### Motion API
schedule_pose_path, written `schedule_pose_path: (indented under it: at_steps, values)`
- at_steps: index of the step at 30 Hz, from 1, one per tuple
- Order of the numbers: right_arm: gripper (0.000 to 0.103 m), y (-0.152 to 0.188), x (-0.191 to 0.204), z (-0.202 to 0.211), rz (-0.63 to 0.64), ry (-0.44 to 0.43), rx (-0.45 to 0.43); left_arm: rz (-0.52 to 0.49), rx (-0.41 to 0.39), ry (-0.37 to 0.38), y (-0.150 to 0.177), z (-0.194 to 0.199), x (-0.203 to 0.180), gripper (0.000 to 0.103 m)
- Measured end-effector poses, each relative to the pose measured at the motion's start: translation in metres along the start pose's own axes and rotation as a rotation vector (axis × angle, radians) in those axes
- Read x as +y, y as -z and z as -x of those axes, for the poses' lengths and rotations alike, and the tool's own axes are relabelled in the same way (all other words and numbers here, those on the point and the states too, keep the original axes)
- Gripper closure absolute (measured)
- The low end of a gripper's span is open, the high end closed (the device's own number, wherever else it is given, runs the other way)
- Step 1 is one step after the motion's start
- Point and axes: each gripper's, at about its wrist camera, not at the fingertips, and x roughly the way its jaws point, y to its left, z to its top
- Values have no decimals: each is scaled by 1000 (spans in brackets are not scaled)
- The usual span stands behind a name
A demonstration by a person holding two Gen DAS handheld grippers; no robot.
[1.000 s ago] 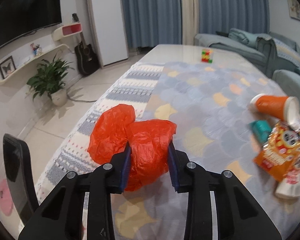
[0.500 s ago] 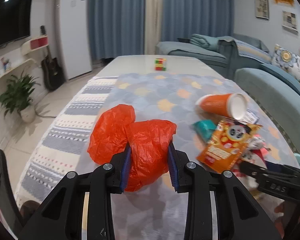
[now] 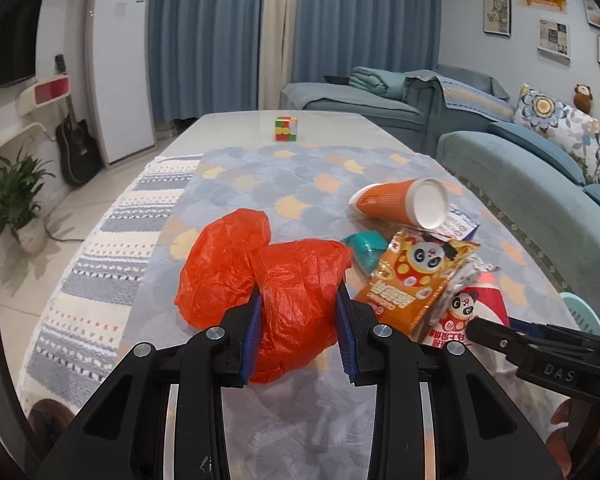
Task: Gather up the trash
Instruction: 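Carry the bag and paper cup to the basket and open both tools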
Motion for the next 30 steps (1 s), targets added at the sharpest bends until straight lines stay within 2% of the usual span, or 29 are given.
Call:
schedule_pose_path:
  at_steps: [6, 14, 23, 30]
  values:
    - [62, 15, 8, 39, 84, 79, -62, -22, -21, 39, -2, 14, -12, 72]
    - [62, 23, -2, 89, 96, 166, -151, -48, -45, 112, -8, 37, -35, 72]
    - [62, 26, -37, 168, 15, 290, -293, -118, -79, 276, -21, 69, -98, 72]
    - [62, 35, -78, 220, -79, 398, -360, -171, -69, 441, -31, 86, -168, 72]
